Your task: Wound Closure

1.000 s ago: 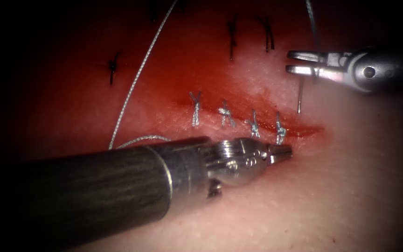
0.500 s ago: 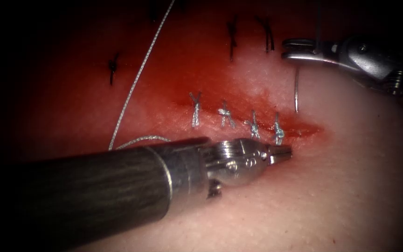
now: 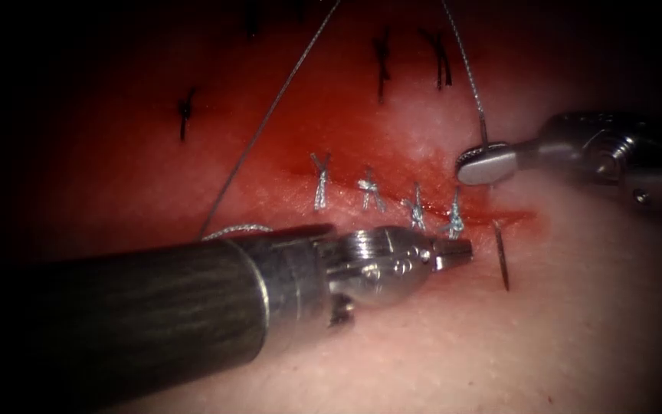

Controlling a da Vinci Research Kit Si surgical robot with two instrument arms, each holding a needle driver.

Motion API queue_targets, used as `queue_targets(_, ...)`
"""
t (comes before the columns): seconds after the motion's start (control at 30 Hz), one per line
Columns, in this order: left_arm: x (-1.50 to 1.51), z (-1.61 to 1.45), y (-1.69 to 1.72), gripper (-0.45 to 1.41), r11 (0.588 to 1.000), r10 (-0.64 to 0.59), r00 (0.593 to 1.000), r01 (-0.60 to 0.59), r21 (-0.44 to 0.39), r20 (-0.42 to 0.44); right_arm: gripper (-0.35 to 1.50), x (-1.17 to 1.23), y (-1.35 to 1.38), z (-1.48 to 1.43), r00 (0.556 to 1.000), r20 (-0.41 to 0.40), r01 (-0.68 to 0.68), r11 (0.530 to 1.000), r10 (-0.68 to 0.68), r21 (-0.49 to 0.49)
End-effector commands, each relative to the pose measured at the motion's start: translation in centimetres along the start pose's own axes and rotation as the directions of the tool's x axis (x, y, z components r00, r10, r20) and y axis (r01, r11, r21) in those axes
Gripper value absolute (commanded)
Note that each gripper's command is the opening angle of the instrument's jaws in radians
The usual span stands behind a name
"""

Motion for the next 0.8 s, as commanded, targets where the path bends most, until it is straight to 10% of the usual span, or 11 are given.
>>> queue_targets(0.03, 0.03, 0.07, -0.03, 0.00, 1.000, 0.001, 1.000, -0.001, 0.002, 0.000, -0.35, 0.01, -0.03, 0.11, 0.999, -0.001, -0.053, 0.998, 0.053, 0.035)
queue_targets(0.43, 0.04, 0.06, -0.02, -0.06, 1.000, 0.005, 1.000, -0.005, 0.006, -0.005, -0.35, -0.32, -0.44, 0.18, 0.972, 0.069, -0.236, 0.948, 0.226, 0.211)
queue_targets(0.57, 0.08, 0.03, -0.03, -0.20, 0.995, 0.099, 0.994, -0.098, 0.024, -0.038, 0.72, -0.20, -0.51, 0.14, 0.991, -0.061, -0.103, 0.969, 0.119, 0.225)
queue_targets(0.8, 0.16, -0.24, -0.13, -0.03, 0.977, 0.175, 0.921, -0.207, -0.057, -0.347, 1.25, 0.26, -0.28, -0.12, 0.948, -0.276, 0.189, 0.977, -0.156, 0.097)
